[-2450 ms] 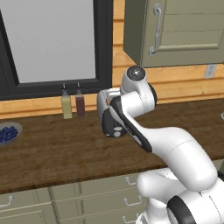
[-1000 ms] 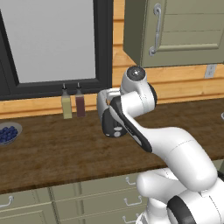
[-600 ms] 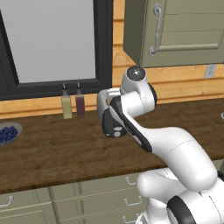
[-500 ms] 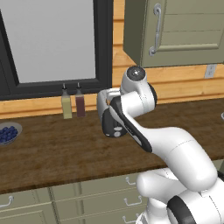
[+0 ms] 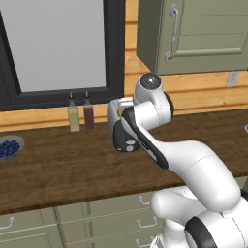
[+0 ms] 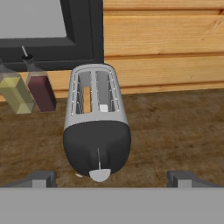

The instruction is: Start the toaster. Once the lever pops up, take the bread to the plate on the dining counter.

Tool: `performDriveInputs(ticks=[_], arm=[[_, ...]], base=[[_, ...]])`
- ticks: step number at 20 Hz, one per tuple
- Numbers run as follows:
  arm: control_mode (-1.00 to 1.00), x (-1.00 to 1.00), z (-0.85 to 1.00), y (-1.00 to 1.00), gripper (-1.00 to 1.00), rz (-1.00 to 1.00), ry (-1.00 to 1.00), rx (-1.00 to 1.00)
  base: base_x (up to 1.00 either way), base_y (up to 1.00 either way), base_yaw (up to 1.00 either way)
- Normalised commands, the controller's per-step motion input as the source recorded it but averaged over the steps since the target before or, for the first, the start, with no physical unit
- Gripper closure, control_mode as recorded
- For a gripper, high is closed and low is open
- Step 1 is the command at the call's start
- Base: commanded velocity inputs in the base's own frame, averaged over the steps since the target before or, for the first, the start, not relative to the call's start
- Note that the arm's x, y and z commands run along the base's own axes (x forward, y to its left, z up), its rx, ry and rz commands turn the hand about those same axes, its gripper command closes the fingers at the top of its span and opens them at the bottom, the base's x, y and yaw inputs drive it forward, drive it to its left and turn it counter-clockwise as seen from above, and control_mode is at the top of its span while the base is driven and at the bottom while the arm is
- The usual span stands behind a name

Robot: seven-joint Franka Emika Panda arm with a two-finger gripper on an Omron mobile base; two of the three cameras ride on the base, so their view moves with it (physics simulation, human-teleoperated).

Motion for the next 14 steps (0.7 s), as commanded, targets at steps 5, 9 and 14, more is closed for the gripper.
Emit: performDriveInputs(ticks=[5, 9, 14], arm=[[-1.00, 0.00, 0.00, 0.00, -1.00, 0.00, 0.00, 0.00], [-1.00, 0.00, 0.00, 0.00, -1.00, 0.00, 0.00, 0.00], [-1.00, 0.00, 0.00, 0.00, -1.00, 0.00, 0.00, 0.00]], base=[[0.00, 0.00, 0.00], [0.00, 0.00, 0.00], [0.00, 0.00, 0.00]])
